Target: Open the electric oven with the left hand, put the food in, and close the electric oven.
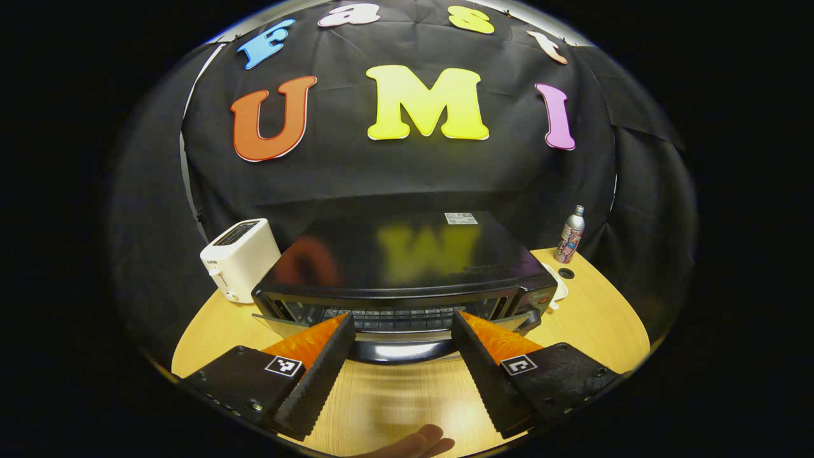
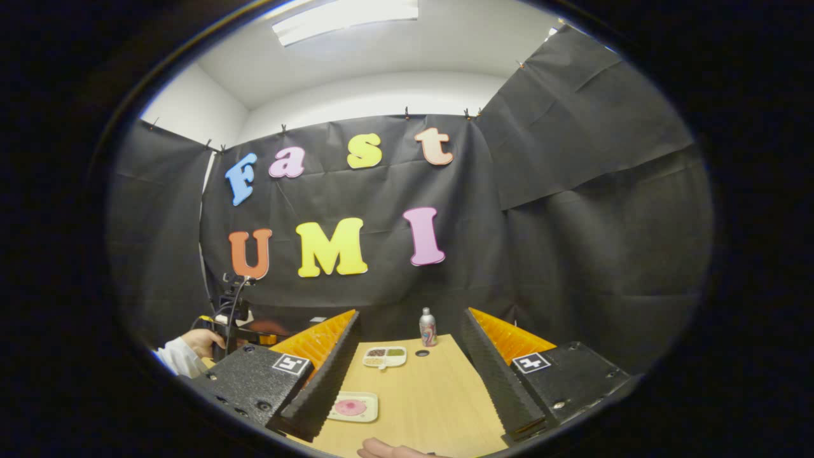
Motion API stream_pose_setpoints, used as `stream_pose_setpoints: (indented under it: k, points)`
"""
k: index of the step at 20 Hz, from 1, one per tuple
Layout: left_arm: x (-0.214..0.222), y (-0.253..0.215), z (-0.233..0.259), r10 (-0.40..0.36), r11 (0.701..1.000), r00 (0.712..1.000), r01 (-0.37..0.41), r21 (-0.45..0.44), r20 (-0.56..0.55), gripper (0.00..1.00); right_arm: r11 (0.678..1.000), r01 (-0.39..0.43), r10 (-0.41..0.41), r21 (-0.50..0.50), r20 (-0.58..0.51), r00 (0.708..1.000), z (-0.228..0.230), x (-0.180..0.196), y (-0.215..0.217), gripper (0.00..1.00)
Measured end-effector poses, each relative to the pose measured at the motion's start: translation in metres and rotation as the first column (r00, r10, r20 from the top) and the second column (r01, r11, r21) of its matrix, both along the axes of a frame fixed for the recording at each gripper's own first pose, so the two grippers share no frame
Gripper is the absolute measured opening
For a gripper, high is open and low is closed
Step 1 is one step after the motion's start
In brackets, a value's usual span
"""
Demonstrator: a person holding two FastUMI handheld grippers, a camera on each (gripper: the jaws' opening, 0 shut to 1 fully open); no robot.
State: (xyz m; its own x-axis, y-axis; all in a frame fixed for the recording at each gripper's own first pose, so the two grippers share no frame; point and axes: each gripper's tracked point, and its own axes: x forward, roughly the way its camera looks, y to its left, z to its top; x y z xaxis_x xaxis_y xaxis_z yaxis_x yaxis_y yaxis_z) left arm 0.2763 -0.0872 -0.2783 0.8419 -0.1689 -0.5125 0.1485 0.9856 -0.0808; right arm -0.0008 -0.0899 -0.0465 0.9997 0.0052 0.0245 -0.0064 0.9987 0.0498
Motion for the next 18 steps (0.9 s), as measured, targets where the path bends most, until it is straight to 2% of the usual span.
stream_pose_setpoints:
  k: [2, 4, 13, 18]
  points:
    - [-0.014, 0.001, -0.003, 0.008, 1.000, 1.000, -0.008, -0.002, 0.009, 0.97, 1.000, -0.017, 0.017, 0.007, -0.005, 1.000, 0.001, -0.004, 0.006, 1.00]
    - [-0.025, 0.002, -0.007, 0.013, 1.000, 1.000, -0.013, 0.009, 0.016, 0.97, 1.000, -0.019, 0.019, 0.003, -0.012, 1.000, 0.000, -0.005, 0.009, 0.96]
    - [-0.085, 0.002, -0.045, -0.017, 1.000, 1.000, 0.017, -0.005, -0.008, 0.97, 0.999, -0.046, 0.046, 0.007, -0.047, 0.998, -0.006, -0.012, 0.026, 0.96]
    - [-0.118, 0.000, -0.084, -0.021, 1.000, 0.997, 0.022, 0.002, -0.074, 0.97, 0.998, -0.065, 0.065, -0.005, -0.060, 0.996, -0.012, -0.010, 0.041, 0.96]
